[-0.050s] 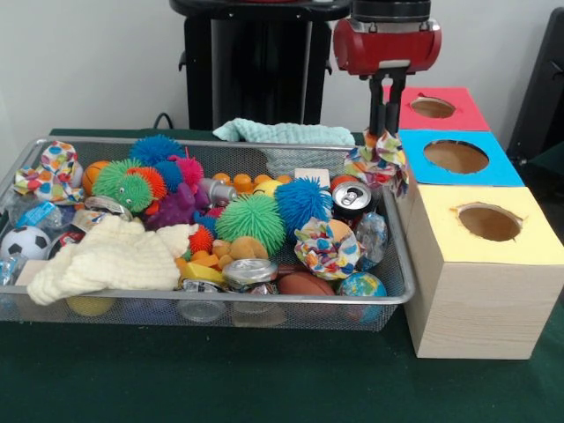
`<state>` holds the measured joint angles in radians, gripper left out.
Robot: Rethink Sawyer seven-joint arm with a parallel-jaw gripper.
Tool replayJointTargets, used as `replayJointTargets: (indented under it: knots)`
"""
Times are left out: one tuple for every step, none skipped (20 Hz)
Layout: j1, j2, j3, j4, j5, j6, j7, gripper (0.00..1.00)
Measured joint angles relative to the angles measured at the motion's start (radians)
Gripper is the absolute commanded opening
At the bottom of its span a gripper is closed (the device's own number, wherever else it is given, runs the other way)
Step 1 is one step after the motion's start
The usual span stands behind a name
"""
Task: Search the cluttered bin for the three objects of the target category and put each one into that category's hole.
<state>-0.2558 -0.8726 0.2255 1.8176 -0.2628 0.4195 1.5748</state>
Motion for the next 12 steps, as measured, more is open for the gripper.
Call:
replayJointTargets:
  knots:
    - [0.008, 0.000, 0.000, -0.005, -0.006, 0.000, 0.000, 0.00]
    - [0.014, 0.000, 0.000, -0.007, -0.009, 0.000, 0.000, 0.00]
    - [0.019, 0.000, 0.000, -0.010, -0.013, 0.000, 0.000, 0.00]
    - [0.031, 0.000, -0.001, -0.015, -0.016, 0.000, 0.000, 0.00]
    - [0.043, 0.000, -0.001, -0.019, -0.020, 0.000, 0.000, 0.00]
    - [0.056, 0.000, -0.002, -0.024, -0.021, 0.000, 0.000, 0.00]
    - [0.077, -0.001, -0.002, -0.028, -0.021, 0.000, 0.000, 0.00]
    - [0.084, -0.002, -0.002, -0.028, -0.021, 0.000, 0.000, 0.00]
    - [0.090, -0.003, -0.002, -0.028, -0.022, 0.000, 0.000, 0.00]
    - [0.098, -0.005, -0.002, -0.028, -0.022, 0.000, 0.000, 0.00]
    - [0.107, -0.007, -0.002, -0.028, -0.022, 0.000, 0.000, 0.00]
    - [0.111, -0.009, -0.002, -0.028, -0.022, 0.000, 0.000, 0.00]
